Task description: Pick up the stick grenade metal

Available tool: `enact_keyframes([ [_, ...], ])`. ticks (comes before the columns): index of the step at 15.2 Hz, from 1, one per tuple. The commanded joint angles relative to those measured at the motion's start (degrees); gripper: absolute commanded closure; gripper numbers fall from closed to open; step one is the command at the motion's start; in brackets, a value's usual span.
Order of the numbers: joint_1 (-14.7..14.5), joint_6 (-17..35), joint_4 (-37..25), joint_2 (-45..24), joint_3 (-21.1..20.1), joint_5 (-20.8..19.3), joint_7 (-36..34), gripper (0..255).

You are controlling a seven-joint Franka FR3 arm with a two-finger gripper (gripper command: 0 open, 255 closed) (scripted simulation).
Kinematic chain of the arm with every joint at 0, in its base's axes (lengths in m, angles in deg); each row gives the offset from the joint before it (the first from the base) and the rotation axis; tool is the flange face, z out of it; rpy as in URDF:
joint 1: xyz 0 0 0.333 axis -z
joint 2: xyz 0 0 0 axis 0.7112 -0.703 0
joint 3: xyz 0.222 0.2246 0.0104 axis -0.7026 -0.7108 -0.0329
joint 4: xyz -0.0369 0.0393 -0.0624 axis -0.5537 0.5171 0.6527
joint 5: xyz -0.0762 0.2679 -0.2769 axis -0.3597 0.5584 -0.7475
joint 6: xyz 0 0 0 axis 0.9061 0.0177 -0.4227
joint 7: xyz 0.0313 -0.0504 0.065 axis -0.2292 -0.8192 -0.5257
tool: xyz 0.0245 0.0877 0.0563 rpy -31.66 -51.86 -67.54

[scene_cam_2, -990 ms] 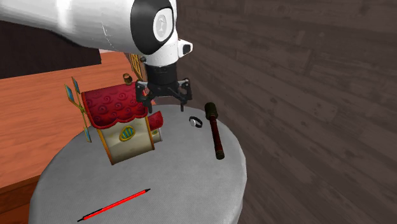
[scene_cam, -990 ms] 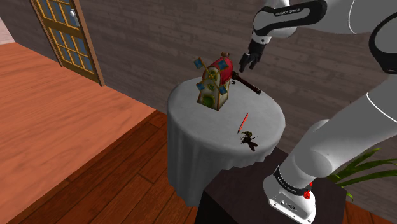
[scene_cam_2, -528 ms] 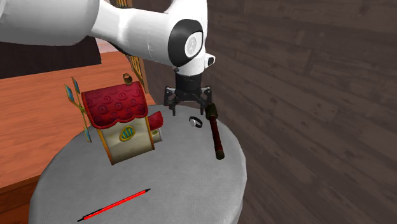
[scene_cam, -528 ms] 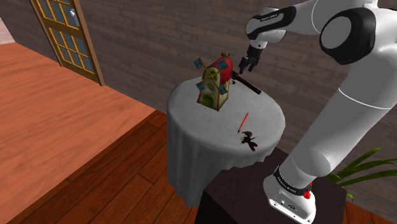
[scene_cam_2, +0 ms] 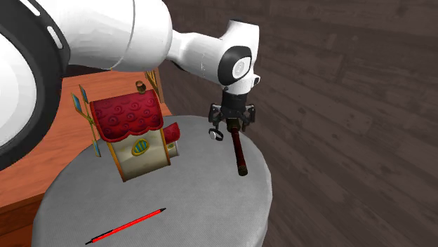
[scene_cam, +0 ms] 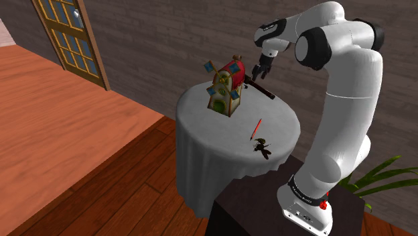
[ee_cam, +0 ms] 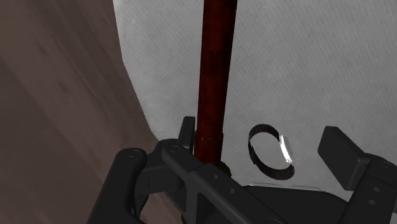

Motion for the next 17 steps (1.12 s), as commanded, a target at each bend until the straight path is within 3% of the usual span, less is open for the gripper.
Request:
enact_keyframes([
  [1,2.87,-1.35,-5.16,-5.24,-0.62,2.46,1.8,0],
  [2,3.97,-1.93,-7.21,-7.14,-0.94,3.19,2.22,0],
  [11,4.3,2.58,-4.57,-9.34,-1.89,4.71,3.46,0],
  [12,4.28,2.48,-4.69,-9.34,-1.89,4.69,3.39,255],
  [17,4.35,2.47,-4.79,-9.44,-1.91,4.73,3.43,255],
])
